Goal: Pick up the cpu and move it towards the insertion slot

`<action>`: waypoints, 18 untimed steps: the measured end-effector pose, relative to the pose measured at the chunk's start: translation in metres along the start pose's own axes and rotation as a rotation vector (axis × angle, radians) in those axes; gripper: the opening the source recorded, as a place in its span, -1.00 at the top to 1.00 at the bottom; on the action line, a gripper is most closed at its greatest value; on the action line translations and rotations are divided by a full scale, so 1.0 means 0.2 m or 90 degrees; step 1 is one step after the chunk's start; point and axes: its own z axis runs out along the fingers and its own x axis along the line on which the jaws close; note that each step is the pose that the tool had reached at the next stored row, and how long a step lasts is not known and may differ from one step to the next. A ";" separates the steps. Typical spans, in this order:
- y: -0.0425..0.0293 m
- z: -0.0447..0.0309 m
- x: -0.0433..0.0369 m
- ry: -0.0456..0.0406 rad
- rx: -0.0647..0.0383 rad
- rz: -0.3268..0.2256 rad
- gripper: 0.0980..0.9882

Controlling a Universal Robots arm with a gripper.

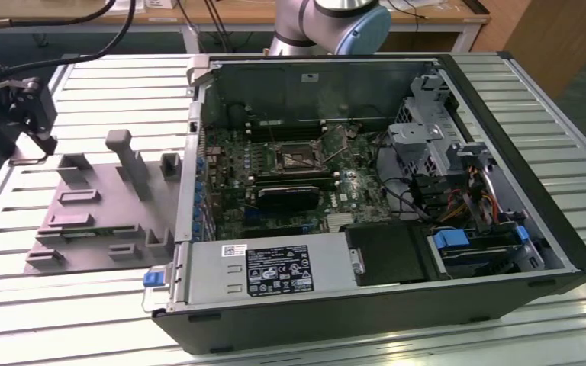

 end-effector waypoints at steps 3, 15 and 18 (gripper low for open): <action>0.002 -0.038 -0.002 -0.0015 0.000 0.000 0.01; 0.012 -0.219 -0.014 -0.0058 0.000 0.000 0.01; 0.014 -0.257 -0.017 -0.0064 0.000 0.000 0.01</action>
